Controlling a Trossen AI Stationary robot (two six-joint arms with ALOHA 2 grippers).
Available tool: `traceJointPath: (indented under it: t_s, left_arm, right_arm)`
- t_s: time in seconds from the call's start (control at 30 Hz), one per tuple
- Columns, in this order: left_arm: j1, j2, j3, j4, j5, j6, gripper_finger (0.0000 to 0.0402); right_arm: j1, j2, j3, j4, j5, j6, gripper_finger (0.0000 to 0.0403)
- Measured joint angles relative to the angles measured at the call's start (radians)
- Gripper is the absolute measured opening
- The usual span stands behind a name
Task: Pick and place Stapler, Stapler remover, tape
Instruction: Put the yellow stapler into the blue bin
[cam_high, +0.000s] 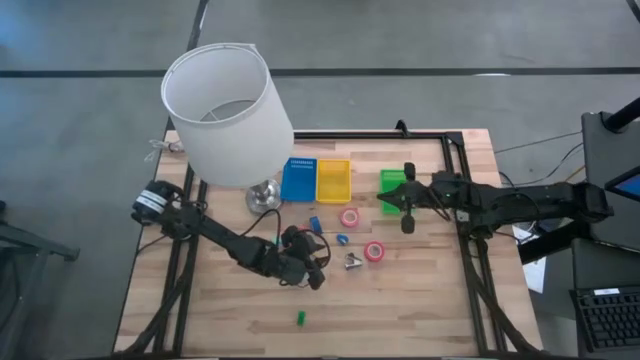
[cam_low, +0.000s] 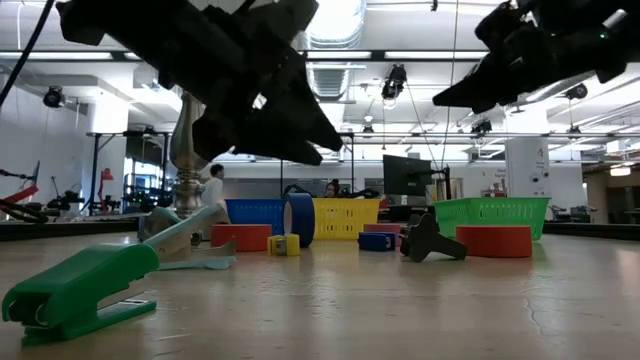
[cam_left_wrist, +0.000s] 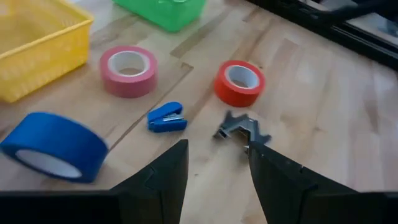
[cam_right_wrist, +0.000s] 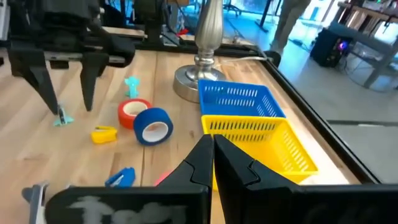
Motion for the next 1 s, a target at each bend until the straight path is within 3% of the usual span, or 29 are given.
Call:
traceJointPath:
  t_s: [0.4, 1.0]
  left_arm:
    - [0.008, 0.045, -0.002, -0.156, -0.015, -0.216, 0.0171]
    - [0.025, 0.093, -0.002, -0.157, -0.015, -0.26, 0.0171]
  right_arm:
    - [0.0, 0.077, 0.044, -0.01, 0.0, 0.016, 0.0009]
    - [0.0, 0.08, 0.044, -0.012, -0.001, 0.033, 0.0009]
